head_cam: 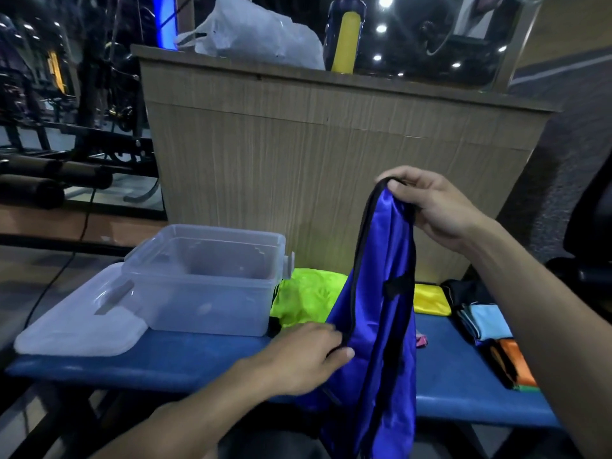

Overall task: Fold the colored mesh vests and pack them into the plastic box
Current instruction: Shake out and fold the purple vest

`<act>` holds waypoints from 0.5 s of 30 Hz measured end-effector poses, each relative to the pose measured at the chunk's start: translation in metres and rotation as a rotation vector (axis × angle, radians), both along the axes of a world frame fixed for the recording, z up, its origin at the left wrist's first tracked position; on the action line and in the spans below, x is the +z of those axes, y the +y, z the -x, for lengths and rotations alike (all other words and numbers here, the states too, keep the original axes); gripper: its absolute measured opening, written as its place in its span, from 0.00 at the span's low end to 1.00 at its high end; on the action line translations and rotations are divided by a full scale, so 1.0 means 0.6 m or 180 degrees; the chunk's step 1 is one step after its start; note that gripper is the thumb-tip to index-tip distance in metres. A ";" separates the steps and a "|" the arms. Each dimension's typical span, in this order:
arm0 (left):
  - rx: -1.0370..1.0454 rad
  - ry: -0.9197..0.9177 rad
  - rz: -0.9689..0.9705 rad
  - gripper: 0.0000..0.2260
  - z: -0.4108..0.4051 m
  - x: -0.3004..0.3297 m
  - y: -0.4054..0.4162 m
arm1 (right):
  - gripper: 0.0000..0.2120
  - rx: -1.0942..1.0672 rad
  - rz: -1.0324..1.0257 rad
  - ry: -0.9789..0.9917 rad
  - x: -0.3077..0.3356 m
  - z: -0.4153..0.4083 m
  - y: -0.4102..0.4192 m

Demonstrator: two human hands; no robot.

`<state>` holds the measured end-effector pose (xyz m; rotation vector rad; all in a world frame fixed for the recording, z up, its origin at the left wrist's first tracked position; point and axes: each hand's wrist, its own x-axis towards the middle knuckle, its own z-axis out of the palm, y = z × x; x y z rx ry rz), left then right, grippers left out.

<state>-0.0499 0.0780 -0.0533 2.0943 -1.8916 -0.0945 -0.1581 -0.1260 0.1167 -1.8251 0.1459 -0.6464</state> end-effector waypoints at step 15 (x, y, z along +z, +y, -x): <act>-0.0125 0.0199 0.2096 0.09 0.068 -0.004 -0.043 | 0.07 -0.0457 0.0662 0.0169 -0.006 -0.002 0.026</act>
